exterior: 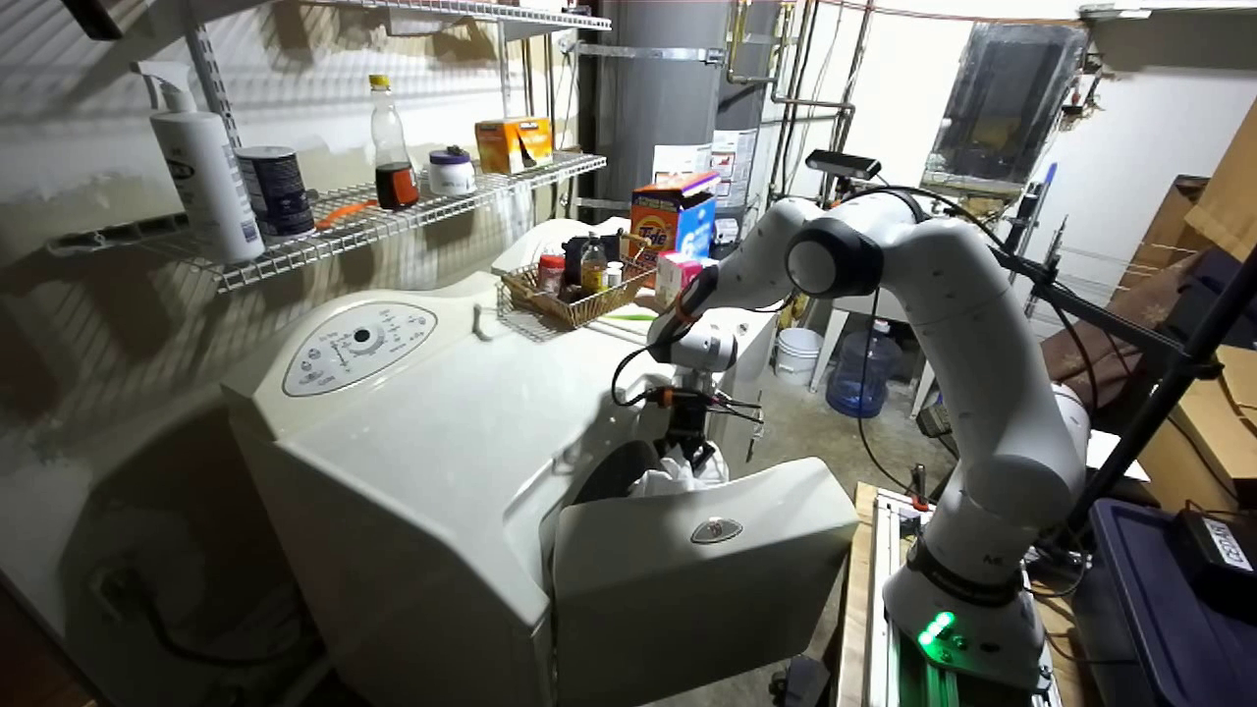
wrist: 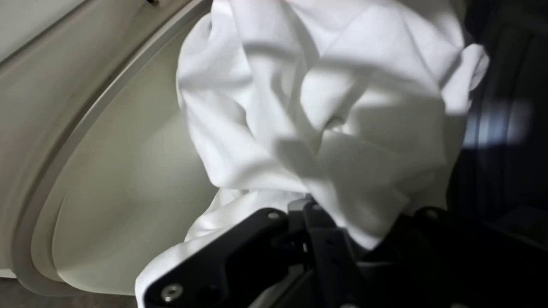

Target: Put the white cloth inside the left washing machine

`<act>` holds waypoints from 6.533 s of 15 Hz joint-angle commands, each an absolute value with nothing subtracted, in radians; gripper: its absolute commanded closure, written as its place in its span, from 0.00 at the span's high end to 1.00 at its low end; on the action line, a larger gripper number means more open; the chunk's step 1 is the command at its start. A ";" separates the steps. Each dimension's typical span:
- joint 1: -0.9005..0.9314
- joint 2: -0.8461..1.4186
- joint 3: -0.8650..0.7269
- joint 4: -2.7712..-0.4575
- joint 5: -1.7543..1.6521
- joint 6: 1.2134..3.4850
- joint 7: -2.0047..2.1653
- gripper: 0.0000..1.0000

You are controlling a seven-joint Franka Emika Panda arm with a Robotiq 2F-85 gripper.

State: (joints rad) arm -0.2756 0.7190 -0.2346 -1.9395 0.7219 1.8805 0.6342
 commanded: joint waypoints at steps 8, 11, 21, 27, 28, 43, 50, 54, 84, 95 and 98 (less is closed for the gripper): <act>-0.247 0.769 -0.207 -1.922 0.878 2.039 0.766 0.03; -0.247 0.794 -0.196 -1.930 0.965 2.074 0.821 0.03; -0.263 0.867 -0.161 -1.951 1.335 2.123 0.713 0.03; -0.270 0.912 -0.134 -1.960 1.531 2.093 0.551 0.03; -0.265 0.922 -0.134 -1.962 1.540 2.087 0.536 0.03; -0.154 0.978 -0.154 -1.921 1.705 2.432 0.335 0.03; -0.140 0.982 -0.148 -1.917 1.685 2.479 0.344 0.14; -0.122 1.010 -0.124 -1.891 1.754 2.520 0.264 0.03; -0.498 1.161 0.216 -1.681 2.509 2.390 -0.994 0.14; -0.643 1.332 0.421 -1.487 2.509 2.416 -1.397 0.03; -0.727 1.406 0.529 -1.451 2.509 2.393 -1.591 0.03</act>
